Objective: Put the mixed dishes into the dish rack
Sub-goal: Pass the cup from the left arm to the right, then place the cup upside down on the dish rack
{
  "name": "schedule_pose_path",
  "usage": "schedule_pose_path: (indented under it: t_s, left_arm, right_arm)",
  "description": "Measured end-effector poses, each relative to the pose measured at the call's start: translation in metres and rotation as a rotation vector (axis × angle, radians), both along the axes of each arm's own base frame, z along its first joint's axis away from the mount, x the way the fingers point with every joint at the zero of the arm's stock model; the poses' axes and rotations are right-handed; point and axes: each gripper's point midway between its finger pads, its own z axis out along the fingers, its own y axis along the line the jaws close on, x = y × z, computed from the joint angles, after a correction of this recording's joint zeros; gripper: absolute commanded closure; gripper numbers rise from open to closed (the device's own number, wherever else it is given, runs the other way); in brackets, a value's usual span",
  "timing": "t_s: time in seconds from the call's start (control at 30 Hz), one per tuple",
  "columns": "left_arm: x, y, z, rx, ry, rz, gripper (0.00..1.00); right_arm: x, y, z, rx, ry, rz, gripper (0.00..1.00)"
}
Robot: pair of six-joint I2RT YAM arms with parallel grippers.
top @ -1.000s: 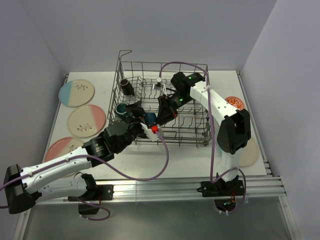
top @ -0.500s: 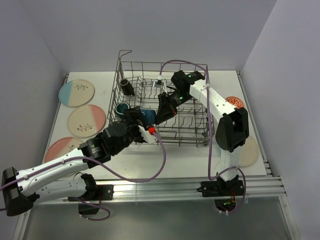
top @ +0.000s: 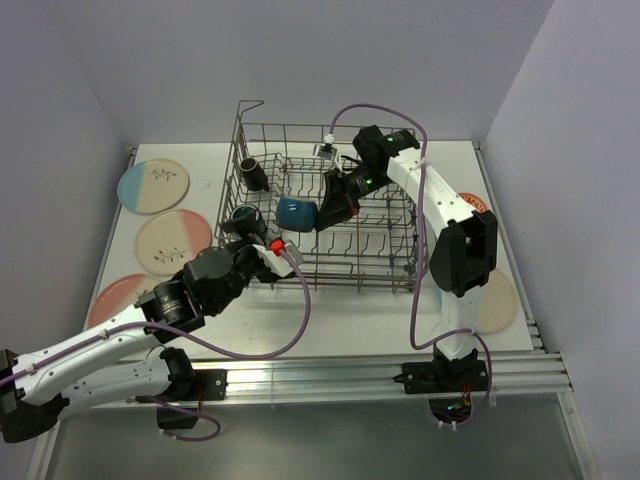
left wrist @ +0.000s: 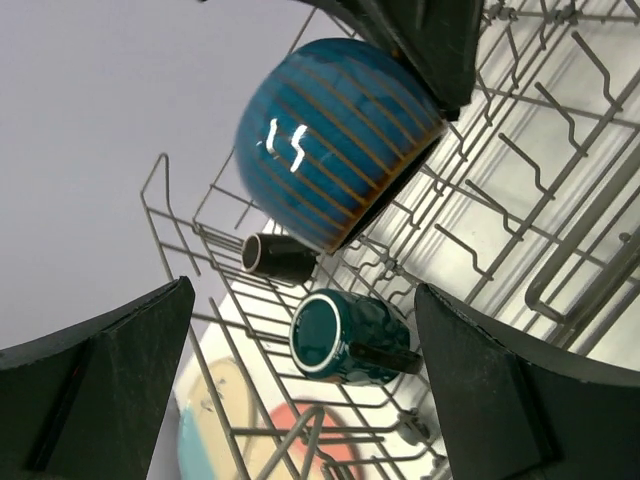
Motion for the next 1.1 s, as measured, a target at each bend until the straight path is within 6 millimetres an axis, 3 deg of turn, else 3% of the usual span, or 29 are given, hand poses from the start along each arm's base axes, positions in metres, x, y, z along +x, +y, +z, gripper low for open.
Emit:
schedule_pose_path:
  t_s: [0.17, 0.33, 0.53, 0.67, 0.87, 0.97, 1.1]
  left_arm:
    - [-0.001, 0.012, 0.002, -0.154, 0.118, 0.112, 0.01]
    - [0.009, 0.024, 0.036, -0.431, 0.267, 0.283, 0.01]
    - [0.039, 0.054, 0.076, -0.768, 0.396, 0.448, 0.01]
    - [0.046, 0.066, 0.087, -0.910, 0.453, 0.462, 0.01]
    - [0.047, 0.080, 0.091, -1.051, 0.497, 0.463, 0.01]
    - [0.049, 0.087, 0.077, -1.084, 0.525, 0.488, 0.01]
    - [0.058, 0.093, 0.051, -1.105, 0.566, 0.531, 0.01]
  right_arm:
    - [0.016, 0.001, -0.011, -0.082, -0.034, -0.045, 1.00]
    - [0.064, 0.005, -0.031, -0.204, -0.198, -0.197, 1.00]
    - [0.130, 0.013, -0.037, -0.328, -0.459, -0.423, 1.00]
    - [0.150, 0.030, -0.033, -0.355, -0.589, -0.509, 1.00]
    - [0.178, 0.050, -0.017, -0.356, -0.690, -0.628, 1.00]
    - [0.209, 0.057, -0.012, -0.357, -0.739, -0.717, 1.00]
    - [0.237, 0.060, -0.025, -0.402, -0.765, -0.805, 1.00]
